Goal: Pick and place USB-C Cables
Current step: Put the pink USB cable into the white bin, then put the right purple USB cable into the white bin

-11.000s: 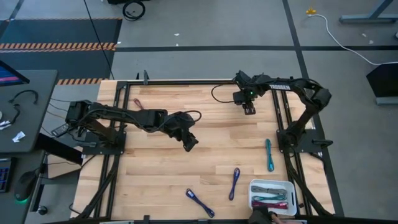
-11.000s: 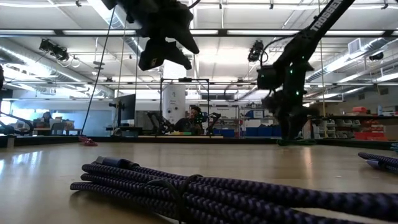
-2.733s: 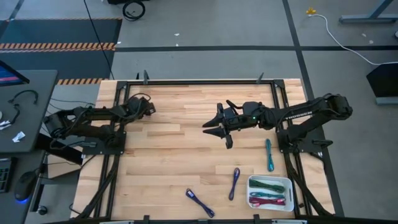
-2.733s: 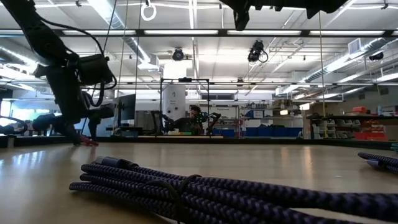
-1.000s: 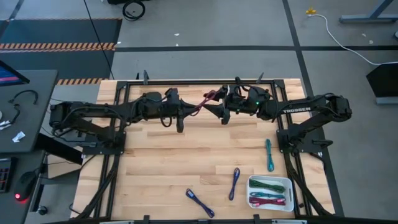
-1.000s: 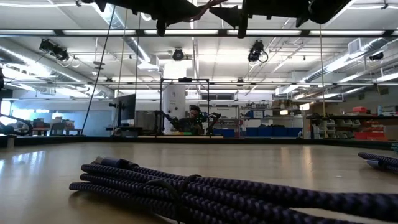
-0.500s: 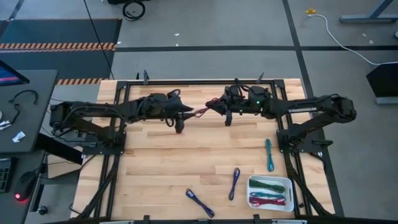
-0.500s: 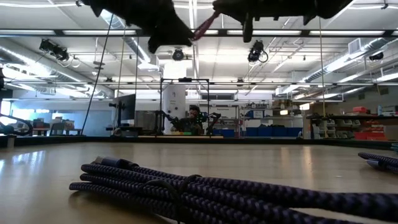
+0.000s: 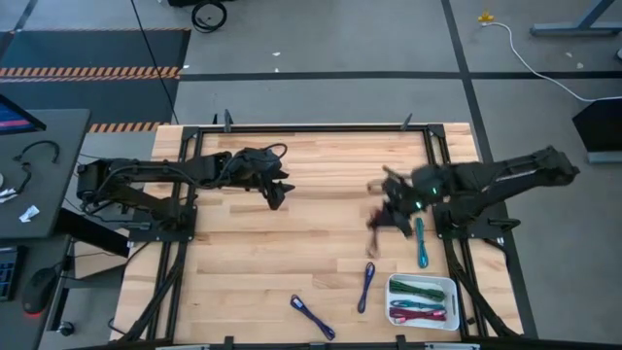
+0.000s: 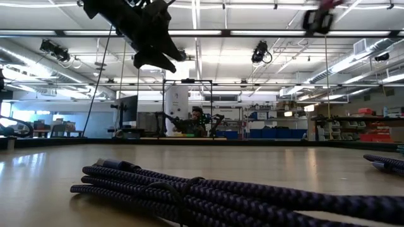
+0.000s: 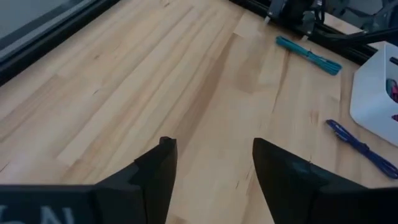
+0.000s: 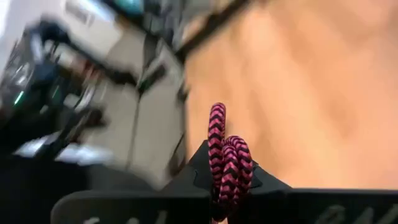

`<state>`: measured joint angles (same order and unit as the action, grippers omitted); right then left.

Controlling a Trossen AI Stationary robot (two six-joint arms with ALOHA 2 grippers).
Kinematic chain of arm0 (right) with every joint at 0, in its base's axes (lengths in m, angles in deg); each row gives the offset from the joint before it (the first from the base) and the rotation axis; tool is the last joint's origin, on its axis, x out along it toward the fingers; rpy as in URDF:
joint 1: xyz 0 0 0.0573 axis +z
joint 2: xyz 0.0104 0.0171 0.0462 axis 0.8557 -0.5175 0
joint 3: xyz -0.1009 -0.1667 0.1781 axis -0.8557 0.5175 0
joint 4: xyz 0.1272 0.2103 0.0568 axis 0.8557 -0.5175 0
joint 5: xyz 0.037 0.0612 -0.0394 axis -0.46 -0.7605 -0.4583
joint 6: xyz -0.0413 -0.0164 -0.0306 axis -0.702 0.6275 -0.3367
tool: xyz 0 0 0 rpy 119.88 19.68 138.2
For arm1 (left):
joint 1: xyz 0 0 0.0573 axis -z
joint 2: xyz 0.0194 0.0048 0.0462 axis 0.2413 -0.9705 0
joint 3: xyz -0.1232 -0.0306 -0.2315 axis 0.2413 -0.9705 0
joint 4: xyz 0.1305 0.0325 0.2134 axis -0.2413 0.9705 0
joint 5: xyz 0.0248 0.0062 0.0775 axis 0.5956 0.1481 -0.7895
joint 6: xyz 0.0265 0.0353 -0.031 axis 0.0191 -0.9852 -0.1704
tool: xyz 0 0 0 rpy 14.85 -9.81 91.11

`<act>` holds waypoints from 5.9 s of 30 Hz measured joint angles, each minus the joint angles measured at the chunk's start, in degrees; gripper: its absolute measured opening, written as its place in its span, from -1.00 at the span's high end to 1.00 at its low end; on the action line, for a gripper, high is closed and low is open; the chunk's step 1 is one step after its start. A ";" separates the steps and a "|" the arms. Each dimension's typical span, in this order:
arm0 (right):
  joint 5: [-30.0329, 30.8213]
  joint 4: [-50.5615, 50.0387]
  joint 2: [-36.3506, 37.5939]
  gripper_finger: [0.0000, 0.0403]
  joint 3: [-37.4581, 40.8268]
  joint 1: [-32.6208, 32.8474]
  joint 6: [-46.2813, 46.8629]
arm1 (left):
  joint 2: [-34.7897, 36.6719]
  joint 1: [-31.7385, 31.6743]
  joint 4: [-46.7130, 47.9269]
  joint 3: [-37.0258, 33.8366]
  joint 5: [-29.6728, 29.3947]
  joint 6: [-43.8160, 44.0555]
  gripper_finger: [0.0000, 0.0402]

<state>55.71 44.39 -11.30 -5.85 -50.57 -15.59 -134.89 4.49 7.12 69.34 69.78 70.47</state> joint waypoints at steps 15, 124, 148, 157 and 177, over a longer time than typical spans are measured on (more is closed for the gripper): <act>-4.33 -13.34 -10.43 0.95 0.00 34.51 24.59 | 0.00 -0.11 -0.15 0.00 -4.24 -0.17 0.12; 0.53 -20.32 -51.78 0.02 -24.04 21.62 -52.93 | -0.02 21.75 4.71 0.07 7.55 6.43 0.14; 6.80 -21.90 -59.33 0.89 -23.69 22.16 -52.36 | -0.02 21.64 4.72 0.07 6.70 5.76 0.14; 20.11 -25.11 -50.59 0.91 -30.05 20.11 -42.10 | -0.02 21.64 4.66 0.07 6.68 3.83 0.14; 9.15 -37.50 -33.34 0.91 -33.94 35.43 5.01 | -0.02 19.30 4.02 0.02 5.24 -0.48 0.14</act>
<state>64.86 6.89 -44.64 -39.79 -15.14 -10.58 -134.91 23.79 11.14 69.36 75.02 70.00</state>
